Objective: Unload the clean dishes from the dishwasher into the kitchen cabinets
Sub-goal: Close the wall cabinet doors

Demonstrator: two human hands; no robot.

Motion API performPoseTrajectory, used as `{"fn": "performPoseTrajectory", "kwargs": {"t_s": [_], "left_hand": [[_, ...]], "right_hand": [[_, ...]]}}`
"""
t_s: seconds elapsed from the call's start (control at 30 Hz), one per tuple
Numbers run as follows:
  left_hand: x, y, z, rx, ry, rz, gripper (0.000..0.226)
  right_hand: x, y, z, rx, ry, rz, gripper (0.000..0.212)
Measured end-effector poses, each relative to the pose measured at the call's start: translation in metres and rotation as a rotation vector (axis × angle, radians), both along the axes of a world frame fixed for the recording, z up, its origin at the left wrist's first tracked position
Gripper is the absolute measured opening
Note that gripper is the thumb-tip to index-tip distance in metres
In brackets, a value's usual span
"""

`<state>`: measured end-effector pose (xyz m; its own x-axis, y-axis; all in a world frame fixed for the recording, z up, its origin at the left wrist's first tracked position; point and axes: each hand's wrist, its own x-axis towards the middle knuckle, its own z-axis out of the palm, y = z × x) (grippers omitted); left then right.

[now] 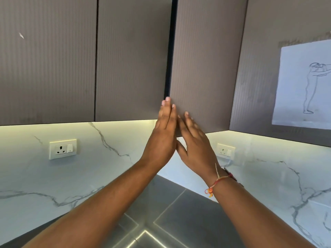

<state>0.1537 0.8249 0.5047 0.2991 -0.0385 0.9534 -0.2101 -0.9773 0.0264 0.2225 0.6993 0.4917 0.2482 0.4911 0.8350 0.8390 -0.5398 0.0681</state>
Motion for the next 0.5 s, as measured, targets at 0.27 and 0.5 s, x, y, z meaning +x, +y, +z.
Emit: {"fn": "performPoseTrajectory", "kwargs": {"t_s": [0.27, 0.5], "left_hand": [[0.086, 0.107, -0.004, 0.077, 0.048, 0.245, 0.092], [0.160, 0.169, 0.000, 0.199, 0.080, 0.406, 0.093]], "right_hand": [[0.105, 0.078, 0.016, -0.206, -0.294, -0.265, 0.076], [0.184, 0.112, 0.036, -0.301, -0.522, -0.369, 0.080]]}}
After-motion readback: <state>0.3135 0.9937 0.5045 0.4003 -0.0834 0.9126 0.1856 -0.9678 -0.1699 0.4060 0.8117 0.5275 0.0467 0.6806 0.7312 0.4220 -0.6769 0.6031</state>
